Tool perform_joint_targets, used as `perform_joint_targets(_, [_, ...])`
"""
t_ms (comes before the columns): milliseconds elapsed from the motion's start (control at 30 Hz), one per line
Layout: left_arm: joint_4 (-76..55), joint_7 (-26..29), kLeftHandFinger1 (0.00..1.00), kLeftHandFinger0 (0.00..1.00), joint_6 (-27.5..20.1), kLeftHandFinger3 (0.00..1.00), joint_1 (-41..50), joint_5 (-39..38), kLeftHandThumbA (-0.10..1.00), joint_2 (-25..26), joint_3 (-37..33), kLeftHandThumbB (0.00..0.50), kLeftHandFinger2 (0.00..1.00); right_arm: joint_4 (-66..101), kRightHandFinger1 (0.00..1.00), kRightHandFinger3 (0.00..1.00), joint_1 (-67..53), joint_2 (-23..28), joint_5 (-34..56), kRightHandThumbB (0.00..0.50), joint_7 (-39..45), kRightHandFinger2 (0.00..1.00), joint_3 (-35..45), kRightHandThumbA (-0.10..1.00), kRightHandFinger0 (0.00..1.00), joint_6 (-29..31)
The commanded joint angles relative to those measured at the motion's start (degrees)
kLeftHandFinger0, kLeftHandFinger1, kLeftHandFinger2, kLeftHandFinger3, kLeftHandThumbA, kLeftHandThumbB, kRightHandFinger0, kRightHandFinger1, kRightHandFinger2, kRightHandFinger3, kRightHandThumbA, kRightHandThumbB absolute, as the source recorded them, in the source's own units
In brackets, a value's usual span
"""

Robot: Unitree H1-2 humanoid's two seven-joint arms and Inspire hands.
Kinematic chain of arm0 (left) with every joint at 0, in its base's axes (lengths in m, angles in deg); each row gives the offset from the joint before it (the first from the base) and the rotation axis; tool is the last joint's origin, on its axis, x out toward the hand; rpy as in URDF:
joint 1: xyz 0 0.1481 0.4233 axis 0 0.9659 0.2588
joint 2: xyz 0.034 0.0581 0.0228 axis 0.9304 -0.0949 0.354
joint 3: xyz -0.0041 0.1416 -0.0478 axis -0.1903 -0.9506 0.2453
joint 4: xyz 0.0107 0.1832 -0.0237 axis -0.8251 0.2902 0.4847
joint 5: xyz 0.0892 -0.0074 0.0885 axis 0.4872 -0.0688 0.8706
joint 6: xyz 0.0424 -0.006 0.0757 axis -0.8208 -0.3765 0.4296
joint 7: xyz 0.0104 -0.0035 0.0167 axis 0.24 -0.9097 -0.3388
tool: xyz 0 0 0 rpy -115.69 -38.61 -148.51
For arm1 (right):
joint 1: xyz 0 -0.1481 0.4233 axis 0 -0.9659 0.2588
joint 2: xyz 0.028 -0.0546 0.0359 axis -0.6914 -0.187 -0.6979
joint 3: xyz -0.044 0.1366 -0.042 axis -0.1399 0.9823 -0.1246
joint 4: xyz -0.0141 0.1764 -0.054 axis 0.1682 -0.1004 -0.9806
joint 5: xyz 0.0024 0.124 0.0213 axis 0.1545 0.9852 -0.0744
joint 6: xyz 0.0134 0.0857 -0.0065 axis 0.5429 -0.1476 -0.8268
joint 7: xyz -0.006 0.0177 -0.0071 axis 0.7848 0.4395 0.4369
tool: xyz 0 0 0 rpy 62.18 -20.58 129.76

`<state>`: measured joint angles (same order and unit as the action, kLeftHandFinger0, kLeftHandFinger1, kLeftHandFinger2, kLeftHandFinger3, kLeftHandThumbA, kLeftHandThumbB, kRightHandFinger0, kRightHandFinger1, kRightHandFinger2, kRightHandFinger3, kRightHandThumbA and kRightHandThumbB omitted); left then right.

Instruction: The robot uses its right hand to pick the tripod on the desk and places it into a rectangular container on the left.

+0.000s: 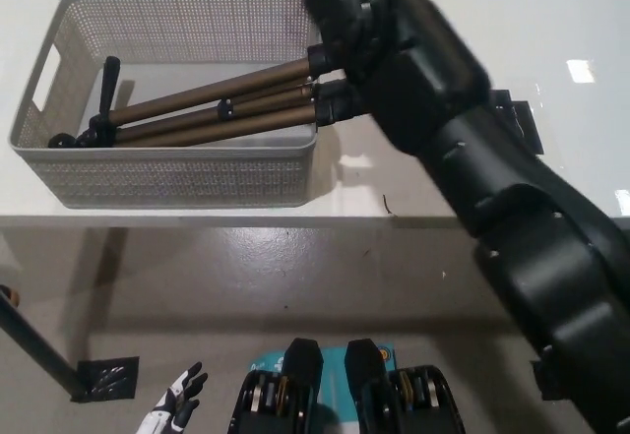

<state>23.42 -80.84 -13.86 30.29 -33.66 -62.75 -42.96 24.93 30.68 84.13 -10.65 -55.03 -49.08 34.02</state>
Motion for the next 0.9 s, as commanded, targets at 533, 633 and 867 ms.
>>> perform_joint_targets(533, [0.0,1.3,1.0,1.0,-1.6,1.0,1.7,2.8,1.0,0.8,0.0,0.143,1.0,99.6,1.0,1.0,-56.1,27.9,62.0,0.416,-12.1,1.0,36.4,1.0,1.0,3.8])
perform_joint_targets(633, [-0.5,1.3,1.0,1.0,-0.9,1.0,1.8,2.8,1.0,0.7,0.0,0.149,1.0,99.3,1.0,1.0,-62.2,27.2,63.7,0.393,-9.7,1.0,30.6,1.0,1.0,10.8])
perform_joint_targets(867, [-0.6,1.5,1.0,1.0,-1.0,1.0,0.9,2.5,1.0,0.4,0.3,0.146,1.0,90.8,1.0,1.0,-79.5,16.2,49.3,0.454,0.6,1.0,14.8,1.0,1.0,17.7])
